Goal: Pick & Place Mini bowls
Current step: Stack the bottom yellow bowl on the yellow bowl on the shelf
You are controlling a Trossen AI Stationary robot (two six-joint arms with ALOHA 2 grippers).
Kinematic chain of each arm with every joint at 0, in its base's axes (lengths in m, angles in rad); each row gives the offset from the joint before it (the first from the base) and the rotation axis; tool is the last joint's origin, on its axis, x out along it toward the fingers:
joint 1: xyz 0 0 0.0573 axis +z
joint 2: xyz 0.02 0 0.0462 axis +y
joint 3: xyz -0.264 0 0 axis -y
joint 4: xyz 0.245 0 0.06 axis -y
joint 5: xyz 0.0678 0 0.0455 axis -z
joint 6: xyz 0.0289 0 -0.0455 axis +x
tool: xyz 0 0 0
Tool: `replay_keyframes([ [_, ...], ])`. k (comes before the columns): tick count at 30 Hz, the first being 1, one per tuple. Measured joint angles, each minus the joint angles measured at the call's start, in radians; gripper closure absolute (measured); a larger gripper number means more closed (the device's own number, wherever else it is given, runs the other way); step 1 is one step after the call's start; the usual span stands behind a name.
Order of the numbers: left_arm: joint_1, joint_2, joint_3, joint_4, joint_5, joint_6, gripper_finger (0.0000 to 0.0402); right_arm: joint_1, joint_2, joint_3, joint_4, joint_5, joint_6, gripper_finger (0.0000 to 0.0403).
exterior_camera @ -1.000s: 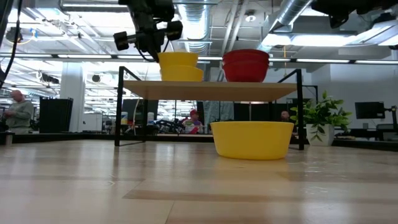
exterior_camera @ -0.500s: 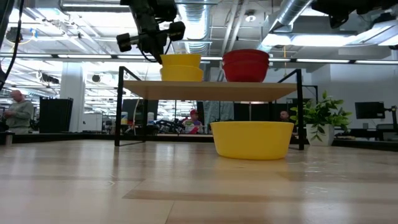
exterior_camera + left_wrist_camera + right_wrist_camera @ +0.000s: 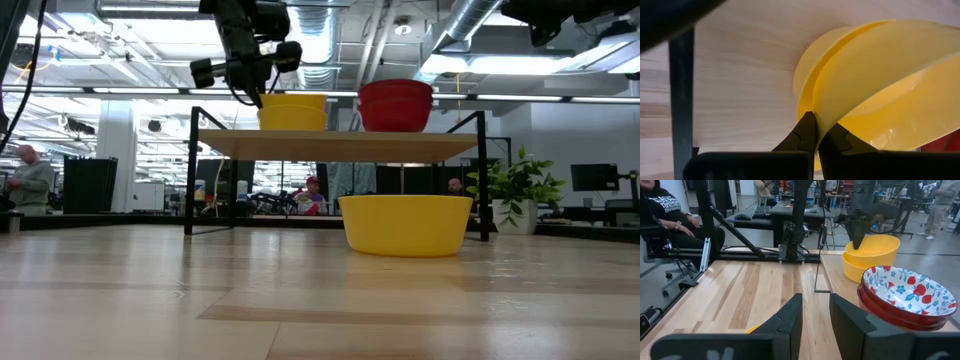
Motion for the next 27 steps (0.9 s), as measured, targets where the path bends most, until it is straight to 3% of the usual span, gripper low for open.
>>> replay_keyframes([
  [21,0.000,-0.002,0.000,-0.008,0.000,-0.001,0.0397,0.000,0.000,0.000,-0.002,0.000,-0.001,0.0315],
  [27,0.000,-0.002,0.000,-0.009,-0.007,0.004,0.0372,0.000,0.000,0.000,-0.004,0.000,-0.001,0.0315],
])
